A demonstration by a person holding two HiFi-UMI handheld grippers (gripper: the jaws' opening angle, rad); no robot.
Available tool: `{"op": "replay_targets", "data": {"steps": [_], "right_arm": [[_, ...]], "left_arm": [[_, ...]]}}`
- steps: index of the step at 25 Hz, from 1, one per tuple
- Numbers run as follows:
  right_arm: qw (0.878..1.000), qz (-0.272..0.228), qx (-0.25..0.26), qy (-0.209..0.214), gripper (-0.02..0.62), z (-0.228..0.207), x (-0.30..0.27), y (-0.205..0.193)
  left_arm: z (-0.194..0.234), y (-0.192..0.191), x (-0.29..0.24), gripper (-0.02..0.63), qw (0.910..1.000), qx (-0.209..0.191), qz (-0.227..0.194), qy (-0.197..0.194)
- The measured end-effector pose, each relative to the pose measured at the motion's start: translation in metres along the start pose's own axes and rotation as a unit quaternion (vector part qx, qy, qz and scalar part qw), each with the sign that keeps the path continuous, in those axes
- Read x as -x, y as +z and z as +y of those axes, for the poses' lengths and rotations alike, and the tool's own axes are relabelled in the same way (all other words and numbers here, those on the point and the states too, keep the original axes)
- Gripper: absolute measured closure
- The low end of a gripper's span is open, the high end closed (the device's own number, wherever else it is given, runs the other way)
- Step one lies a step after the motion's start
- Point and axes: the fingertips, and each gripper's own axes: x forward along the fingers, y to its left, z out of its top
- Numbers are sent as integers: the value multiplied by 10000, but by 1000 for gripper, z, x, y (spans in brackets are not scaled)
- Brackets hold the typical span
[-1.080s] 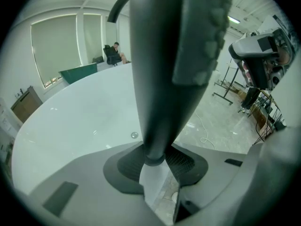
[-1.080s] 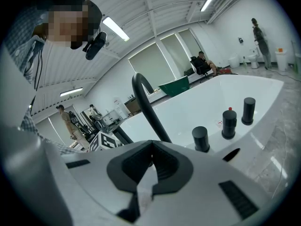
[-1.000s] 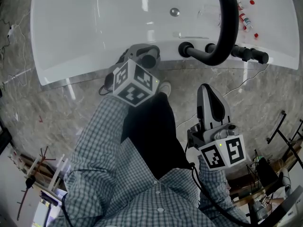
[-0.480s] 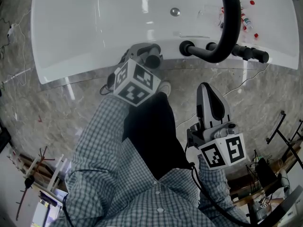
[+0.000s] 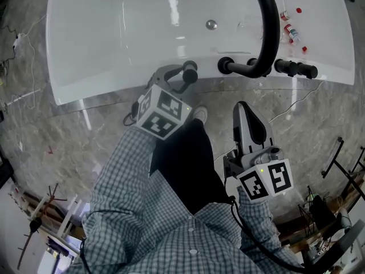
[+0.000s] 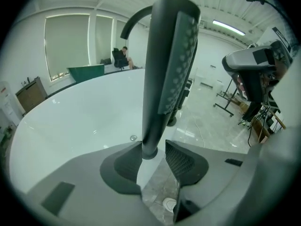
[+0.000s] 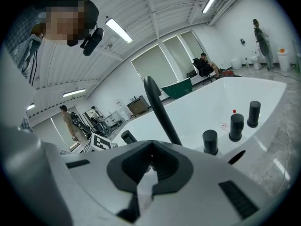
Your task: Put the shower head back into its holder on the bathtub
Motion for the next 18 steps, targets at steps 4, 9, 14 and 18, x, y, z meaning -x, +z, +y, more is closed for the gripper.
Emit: {"op": "replay_targets", "data": {"steps": [4,9,14,18], "right_arm": [[9999,-127,63,56,583,15,1,14],[9995,-239,171,85,584,32,11,33],[9989,-342,302,100,584,51,25,55],[9979,-466,426,140,584,63,37,75]], "left_arm": [[-3,9,27,465,9998,99,-149,14],[-4,23,63,466,9988,323,-347,126],[-9,42,107,500,9976,275,-588,250],[-13,61,139,552,9954,245,-831,417]]}}
